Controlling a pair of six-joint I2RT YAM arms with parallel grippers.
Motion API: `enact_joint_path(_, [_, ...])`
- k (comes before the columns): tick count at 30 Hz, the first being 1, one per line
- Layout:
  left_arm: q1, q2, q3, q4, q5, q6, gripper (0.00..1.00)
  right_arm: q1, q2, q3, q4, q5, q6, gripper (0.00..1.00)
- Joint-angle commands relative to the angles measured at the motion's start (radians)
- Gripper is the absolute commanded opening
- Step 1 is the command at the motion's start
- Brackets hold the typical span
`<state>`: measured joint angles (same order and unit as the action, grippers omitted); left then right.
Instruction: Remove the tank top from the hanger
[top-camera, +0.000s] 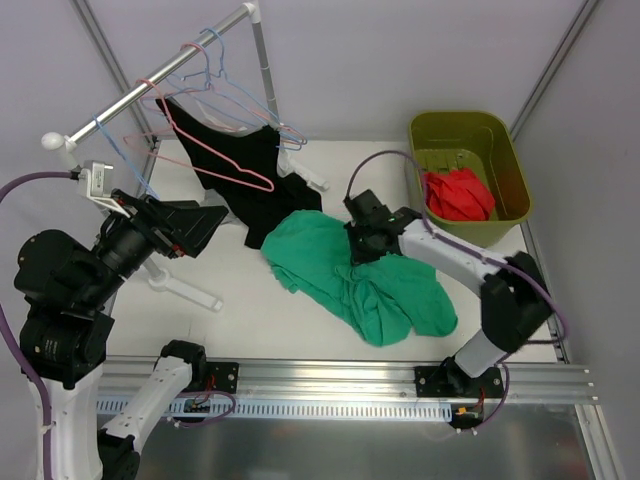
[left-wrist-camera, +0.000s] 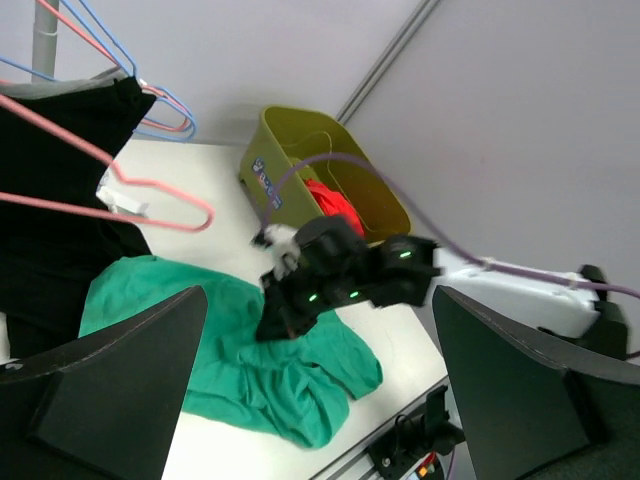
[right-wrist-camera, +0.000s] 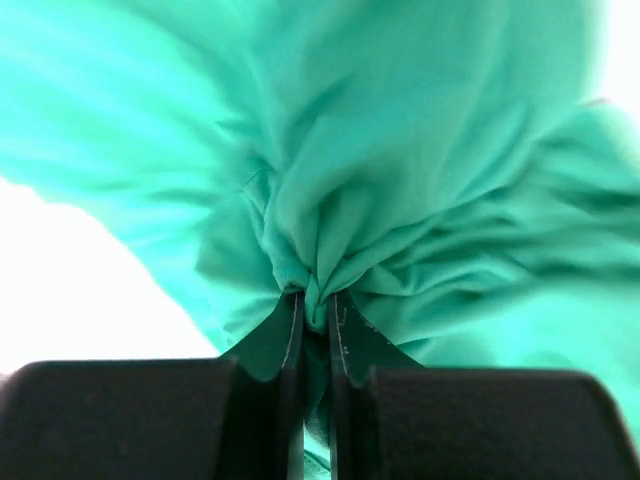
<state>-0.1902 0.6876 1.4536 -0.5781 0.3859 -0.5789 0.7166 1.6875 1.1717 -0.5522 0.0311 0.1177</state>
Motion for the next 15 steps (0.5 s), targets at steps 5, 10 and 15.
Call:
enact_joint_path(5, [-0.005, -0.031, -0.032, -0.009, 0.047, 0.025, 0.99, -0.019, -0.356, 0.306, 0.071, 0.179, 0.005, 0.0])
enact_joint_path(10, [-0.005, -0.034, -0.021, -0.015, 0.038, 0.016, 0.99, -0.075, -0.379, 0.551, 0.061, 0.214, -0.076, 0.0])
enact_joint_path(15, [-0.005, -0.037, -0.025, -0.019, 0.044, 0.004, 0.98, -0.181, -0.307, 0.89, 0.051, 0.228, -0.197, 0.0])
